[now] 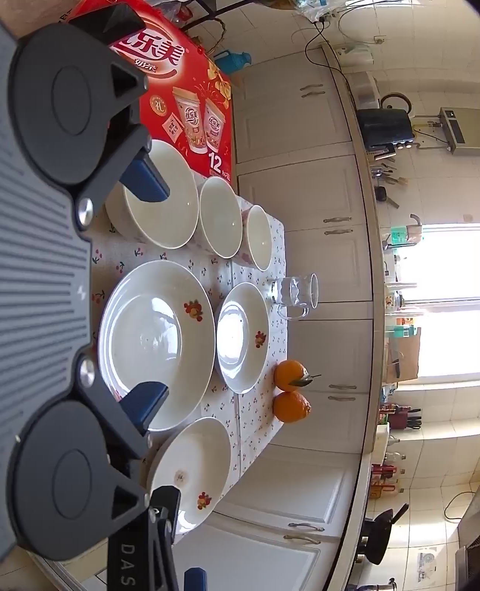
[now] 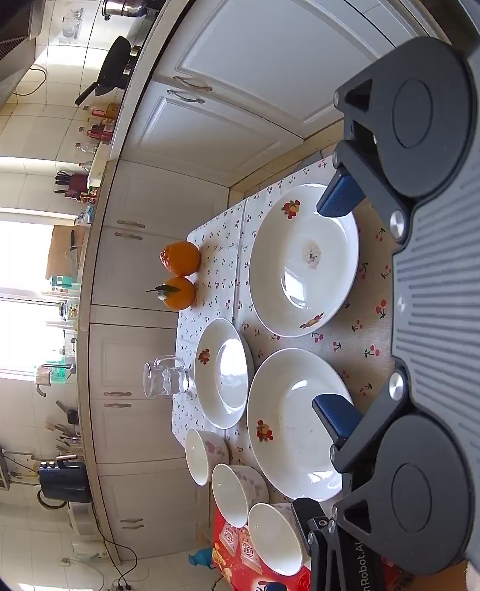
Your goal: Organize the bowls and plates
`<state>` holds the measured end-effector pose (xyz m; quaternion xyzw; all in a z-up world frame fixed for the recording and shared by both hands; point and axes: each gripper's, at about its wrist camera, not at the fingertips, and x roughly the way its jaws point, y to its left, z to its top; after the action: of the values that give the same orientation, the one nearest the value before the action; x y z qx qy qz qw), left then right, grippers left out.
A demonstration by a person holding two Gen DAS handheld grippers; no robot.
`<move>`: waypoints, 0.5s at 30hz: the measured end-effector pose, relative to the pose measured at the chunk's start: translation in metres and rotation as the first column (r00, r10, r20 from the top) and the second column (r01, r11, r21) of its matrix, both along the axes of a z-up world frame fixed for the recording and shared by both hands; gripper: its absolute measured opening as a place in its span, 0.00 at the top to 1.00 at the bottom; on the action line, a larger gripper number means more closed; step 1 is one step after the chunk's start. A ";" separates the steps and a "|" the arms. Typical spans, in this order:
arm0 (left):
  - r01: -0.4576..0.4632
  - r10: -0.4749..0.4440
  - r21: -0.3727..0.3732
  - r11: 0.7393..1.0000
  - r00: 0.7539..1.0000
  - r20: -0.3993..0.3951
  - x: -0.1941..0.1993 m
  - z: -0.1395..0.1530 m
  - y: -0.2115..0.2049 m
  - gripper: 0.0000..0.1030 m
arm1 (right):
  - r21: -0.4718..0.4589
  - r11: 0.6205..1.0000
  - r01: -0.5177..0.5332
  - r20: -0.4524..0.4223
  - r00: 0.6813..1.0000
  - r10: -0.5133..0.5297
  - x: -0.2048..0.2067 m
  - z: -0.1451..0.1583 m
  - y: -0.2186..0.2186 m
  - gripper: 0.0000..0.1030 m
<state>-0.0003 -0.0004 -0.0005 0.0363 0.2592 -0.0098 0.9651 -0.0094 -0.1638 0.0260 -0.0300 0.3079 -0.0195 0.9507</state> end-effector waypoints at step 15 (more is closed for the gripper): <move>-0.001 0.001 -0.010 1.000 1.000 0.002 -0.002 0.002 -0.001 0.01 | 0.003 1.000 0.001 0.012 1.000 -0.001 -0.002 0.001 0.001 0.00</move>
<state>-0.0025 -0.0017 0.0012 0.0310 0.2581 -0.0105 0.9656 -0.0109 -0.1629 0.0265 -0.0283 0.3022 -0.0197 0.9526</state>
